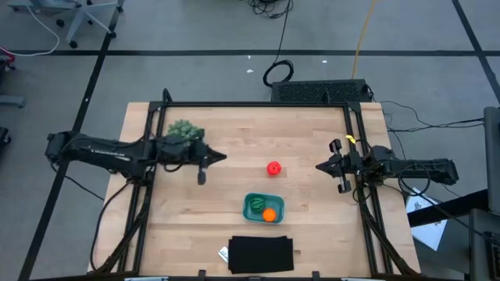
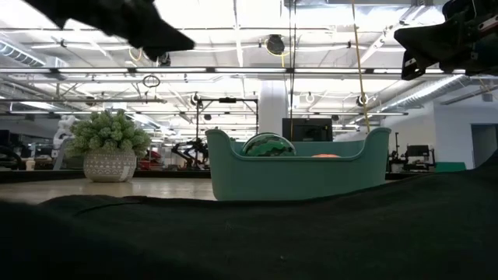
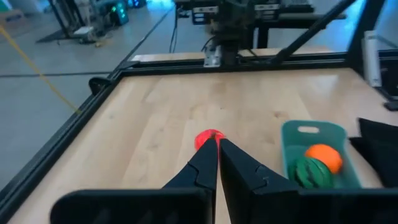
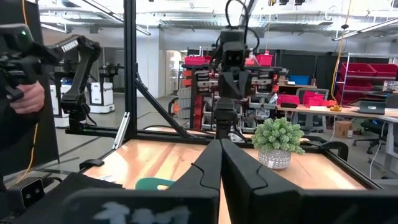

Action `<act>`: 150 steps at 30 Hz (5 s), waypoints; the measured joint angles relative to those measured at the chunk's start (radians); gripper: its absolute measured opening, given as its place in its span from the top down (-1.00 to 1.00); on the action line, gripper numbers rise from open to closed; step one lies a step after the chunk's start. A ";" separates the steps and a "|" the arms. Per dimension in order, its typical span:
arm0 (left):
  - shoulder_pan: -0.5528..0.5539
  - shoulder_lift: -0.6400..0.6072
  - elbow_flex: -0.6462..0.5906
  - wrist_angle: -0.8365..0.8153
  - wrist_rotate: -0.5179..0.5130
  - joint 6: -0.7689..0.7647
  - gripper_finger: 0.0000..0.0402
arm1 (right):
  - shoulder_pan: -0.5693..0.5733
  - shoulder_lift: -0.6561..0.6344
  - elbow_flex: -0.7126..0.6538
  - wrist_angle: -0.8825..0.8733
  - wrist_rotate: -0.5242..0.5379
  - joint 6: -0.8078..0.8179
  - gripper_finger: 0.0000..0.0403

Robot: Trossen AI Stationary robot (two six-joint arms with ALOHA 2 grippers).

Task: Pick and placing Produce into tupperware
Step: Put the apple in the blue bin

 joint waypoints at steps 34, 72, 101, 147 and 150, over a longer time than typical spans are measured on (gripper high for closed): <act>0.225 0.718 0.863 -0.540 0.390 0.174 0.89 | 0.000 0.000 0.000 -0.014 0.000 0.008 1.00; 0.232 0.996 1.212 -0.726 0.335 0.580 0.47 | 0.000 0.018 0.000 -0.008 0.000 0.027 1.00; 0.107 1.105 1.210 -0.820 0.213 0.586 -0.99 | 0.000 0.047 0.000 -0.026 -0.002 0.027 1.00; 0.144 1.147 1.210 -0.817 0.279 0.537 -0.99 | 0.001 0.130 0.000 -0.036 -0.004 0.031 1.00; 0.130 1.145 1.215 -0.822 0.285 0.621 -0.99 | 0.001 0.130 0.000 -0.036 -0.005 0.031 1.00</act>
